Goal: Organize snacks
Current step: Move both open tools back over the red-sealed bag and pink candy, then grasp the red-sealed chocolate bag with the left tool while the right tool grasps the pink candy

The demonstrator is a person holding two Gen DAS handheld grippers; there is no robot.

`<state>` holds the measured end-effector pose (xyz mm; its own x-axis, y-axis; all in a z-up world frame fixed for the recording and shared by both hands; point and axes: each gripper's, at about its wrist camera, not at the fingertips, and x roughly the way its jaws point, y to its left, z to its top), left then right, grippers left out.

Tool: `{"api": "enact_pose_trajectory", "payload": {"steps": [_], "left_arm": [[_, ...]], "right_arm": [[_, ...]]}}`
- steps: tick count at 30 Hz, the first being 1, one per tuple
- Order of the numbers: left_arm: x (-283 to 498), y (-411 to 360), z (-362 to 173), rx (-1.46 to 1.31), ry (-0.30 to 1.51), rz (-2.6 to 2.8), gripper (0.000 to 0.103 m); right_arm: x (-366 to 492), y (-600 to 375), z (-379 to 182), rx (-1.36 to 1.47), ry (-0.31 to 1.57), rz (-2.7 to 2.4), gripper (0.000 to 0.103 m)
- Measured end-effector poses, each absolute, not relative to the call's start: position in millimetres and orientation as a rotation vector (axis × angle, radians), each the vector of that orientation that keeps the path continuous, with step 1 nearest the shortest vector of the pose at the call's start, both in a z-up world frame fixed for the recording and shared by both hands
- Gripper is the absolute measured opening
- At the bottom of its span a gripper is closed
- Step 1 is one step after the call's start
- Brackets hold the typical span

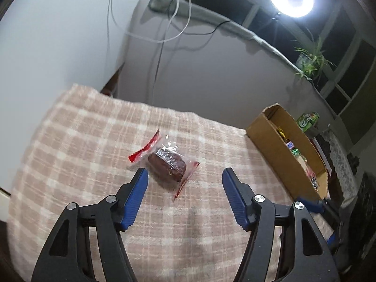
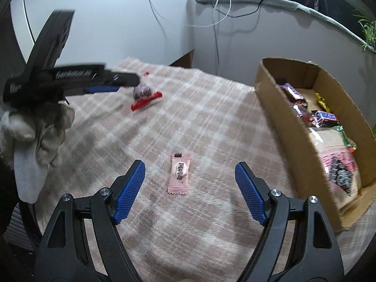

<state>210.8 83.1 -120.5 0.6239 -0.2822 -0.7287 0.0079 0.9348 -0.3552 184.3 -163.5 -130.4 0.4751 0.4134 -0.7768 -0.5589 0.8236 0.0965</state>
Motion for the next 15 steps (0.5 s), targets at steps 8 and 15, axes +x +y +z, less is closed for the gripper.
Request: {"api": "enact_pose_trajectory", "payload": {"steps": [8,15], "left_arm": [[239.5,75.3,-139.3,-0.368,0.928,-0.096,0.065],[253.6,67.0,-147.5,-0.312,0.938,-0.038,0.065]], "right_arm": [[189.1,-145.3,-149.8,-0.218,0.940,0.613,0.074],[191.5,-129.7,-159.9,-0.291,0.944,0.602,0.058]]}}
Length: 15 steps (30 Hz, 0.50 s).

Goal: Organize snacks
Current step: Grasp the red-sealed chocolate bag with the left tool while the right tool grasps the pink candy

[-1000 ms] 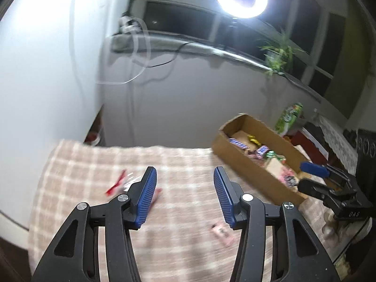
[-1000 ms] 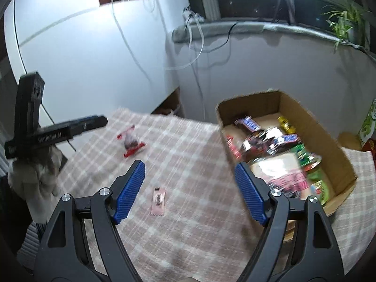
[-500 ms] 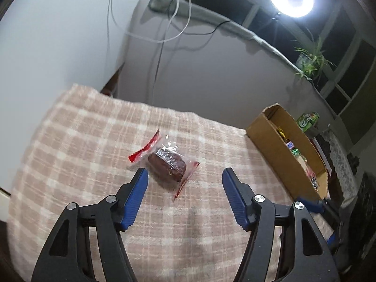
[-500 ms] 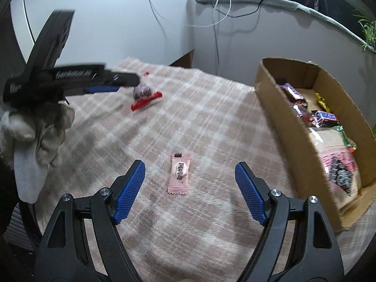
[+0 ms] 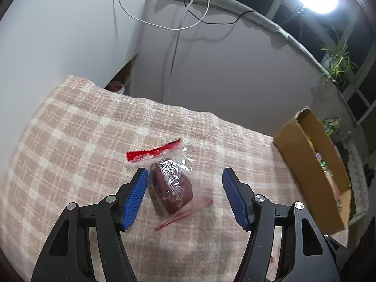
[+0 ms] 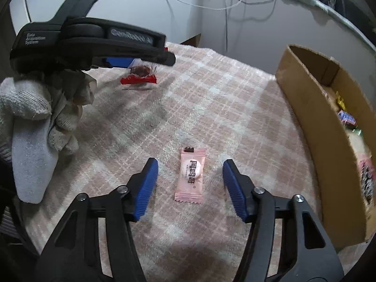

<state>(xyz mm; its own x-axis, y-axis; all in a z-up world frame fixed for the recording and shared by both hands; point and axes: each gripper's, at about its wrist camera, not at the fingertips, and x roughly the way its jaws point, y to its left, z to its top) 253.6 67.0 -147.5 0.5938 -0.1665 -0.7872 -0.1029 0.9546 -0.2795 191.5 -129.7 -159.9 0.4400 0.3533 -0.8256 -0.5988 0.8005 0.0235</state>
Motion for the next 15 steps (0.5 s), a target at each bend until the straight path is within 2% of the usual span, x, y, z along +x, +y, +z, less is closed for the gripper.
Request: {"api": "enact_pose_trajectory", "payload": {"steps": [2,6,8,9,11,15], "left_arm": [[254.5,64.0,-151.1,-0.284,0.947,-0.028,0.065],[250.7,61.5,-156.2,-0.245,0.944,-0.018,0.063],[249.2,60.5,-158.8,-0.223,0.944,-0.018,0.056],[248.0,59.6,-159.8,-0.205,0.943,-0.015,0.048],[247.2,57.5,-160.1,-0.185,0.939,-0.020,0.041],[245.6,55.2,-159.4,-0.175,0.931,-0.040,0.037]], "right_arm": [[190.5,-128.6,-159.8,-0.307,0.940,0.601,0.052],[192.4,-132.1,-158.3,-0.313,0.931,0.588,0.026],[194.5,-133.9,-158.0,-0.315,0.932,0.584,0.021],[195.3,-134.9,-157.9,-0.312,0.933,0.587,0.021],[196.3,-136.0,-157.9,-0.312,0.934,0.588,0.021],[194.6,-137.1,-156.9,-0.307,0.933,0.594,0.020]]}}
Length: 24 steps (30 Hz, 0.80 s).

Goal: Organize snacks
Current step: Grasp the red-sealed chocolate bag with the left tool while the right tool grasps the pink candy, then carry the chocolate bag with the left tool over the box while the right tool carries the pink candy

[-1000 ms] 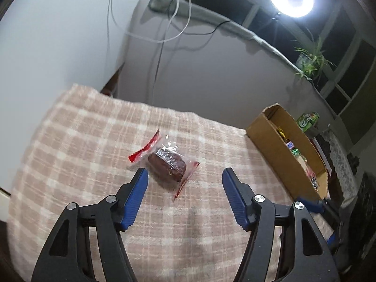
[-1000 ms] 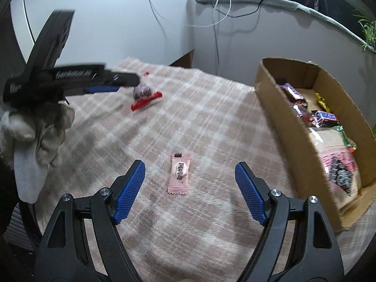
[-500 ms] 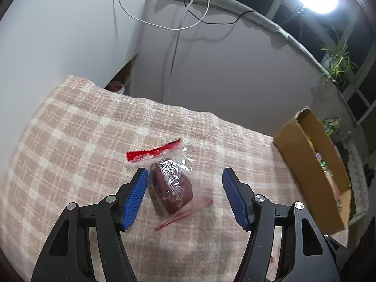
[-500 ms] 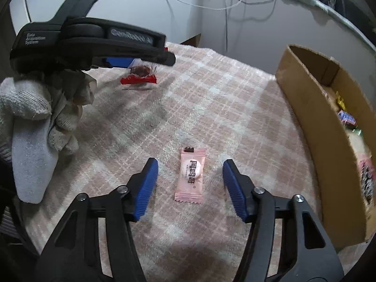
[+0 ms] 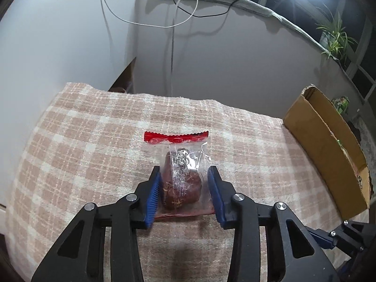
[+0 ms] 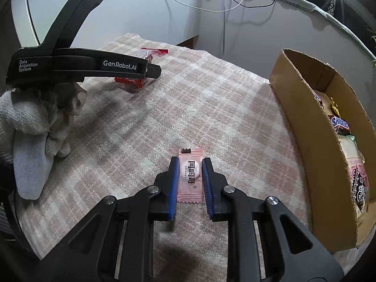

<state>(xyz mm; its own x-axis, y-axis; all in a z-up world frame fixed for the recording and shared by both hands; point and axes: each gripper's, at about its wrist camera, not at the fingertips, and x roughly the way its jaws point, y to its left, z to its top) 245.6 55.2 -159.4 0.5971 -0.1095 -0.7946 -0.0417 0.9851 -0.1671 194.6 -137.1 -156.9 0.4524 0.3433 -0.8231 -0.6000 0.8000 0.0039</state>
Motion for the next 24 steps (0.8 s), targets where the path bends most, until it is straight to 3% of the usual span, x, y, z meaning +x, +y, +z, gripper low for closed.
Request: {"api": "enact_pose_trajectory", "payload": {"steps": [24], "left_arm": [[219.0,18.0,-106.5,-0.126,0.818,-0.155,0.036]], "right_arm": [[178.2,-173.1,-115.7,-0.215,0.833,0.570,0.020]]}}
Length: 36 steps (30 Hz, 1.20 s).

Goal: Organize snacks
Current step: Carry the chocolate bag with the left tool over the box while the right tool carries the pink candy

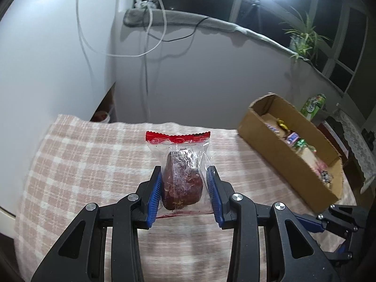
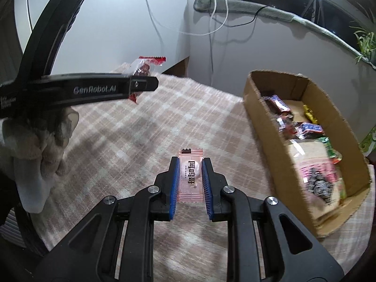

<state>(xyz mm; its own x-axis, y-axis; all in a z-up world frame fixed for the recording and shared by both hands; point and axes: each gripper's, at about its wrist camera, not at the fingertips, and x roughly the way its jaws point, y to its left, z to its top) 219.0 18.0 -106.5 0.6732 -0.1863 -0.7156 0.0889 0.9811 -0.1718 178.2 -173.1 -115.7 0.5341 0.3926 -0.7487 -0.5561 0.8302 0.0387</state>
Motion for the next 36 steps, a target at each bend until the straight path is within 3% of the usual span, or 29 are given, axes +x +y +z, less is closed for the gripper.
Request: {"api": "enact_pose_trajectory", "payload": {"steps": [16,36], "left_arm": [[222.7,-57.2,-72.1,-0.072,0.753,-0.295,0.036],[239.2,-159.8,-70.5,-0.022,0.764,-0.441,0.037]], "right_arm": [[197.2,-247.2,-76.3,-0.155,0.757,0.459,0.020],[221.2,-318.7,-80.8,-0.124,0.758,0.341,0.023]]}}
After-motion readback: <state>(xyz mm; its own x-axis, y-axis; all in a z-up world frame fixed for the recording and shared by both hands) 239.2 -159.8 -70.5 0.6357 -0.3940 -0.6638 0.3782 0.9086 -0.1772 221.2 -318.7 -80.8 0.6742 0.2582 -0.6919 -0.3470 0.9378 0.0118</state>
